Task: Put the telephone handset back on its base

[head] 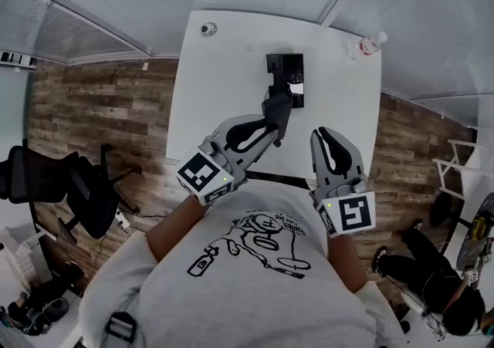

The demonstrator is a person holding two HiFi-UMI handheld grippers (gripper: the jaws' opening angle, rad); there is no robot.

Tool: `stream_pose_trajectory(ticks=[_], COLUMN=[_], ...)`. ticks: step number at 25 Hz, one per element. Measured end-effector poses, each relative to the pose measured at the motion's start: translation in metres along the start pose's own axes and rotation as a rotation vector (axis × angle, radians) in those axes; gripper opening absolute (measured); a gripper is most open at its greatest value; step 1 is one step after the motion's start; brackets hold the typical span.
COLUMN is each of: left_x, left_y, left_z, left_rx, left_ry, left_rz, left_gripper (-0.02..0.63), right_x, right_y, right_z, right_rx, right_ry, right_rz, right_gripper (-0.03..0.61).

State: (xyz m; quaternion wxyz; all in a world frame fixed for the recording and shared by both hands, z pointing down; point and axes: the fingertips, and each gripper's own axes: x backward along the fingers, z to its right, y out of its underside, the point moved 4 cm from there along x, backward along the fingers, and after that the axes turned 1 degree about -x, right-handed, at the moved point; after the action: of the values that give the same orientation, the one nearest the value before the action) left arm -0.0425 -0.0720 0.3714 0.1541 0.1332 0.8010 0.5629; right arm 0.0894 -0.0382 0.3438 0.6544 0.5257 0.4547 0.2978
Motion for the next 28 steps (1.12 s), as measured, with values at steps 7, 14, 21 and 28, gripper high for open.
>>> stream_pose_trajectory(ticks=[7, 14, 21, 28], left_x=[-0.019, -0.034, -0.047, -0.056], left_y=[0.020, 0.037, 0.054, 0.072], left_z=[-0.023, -0.043, -0.059, -0.069], left_rx=[0.044, 0.067, 0.111, 0.180], left_ry=[0.004, 0.005, 0.011, 0.022], left_rz=[-0.025, -0.055, -0.073, -0.080], left_gripper=[0.069, 0.069, 0.069, 0.069], right_x=[-0.018, -0.037, -0.059, -0.076], right_y=[0.044, 0.089, 0.132, 0.174], right_z=[-0.002, -0.006, -0.009, -0.013], right_rx=[-0.017, -0.030, -0.038, -0.019], right_ry=[-0.046, -0.090, -0.153, -0.198], right_rz=[-0.096, -0.205, -0.302, -0.407], right_gripper=[0.029, 0.049, 0.079, 0.108])
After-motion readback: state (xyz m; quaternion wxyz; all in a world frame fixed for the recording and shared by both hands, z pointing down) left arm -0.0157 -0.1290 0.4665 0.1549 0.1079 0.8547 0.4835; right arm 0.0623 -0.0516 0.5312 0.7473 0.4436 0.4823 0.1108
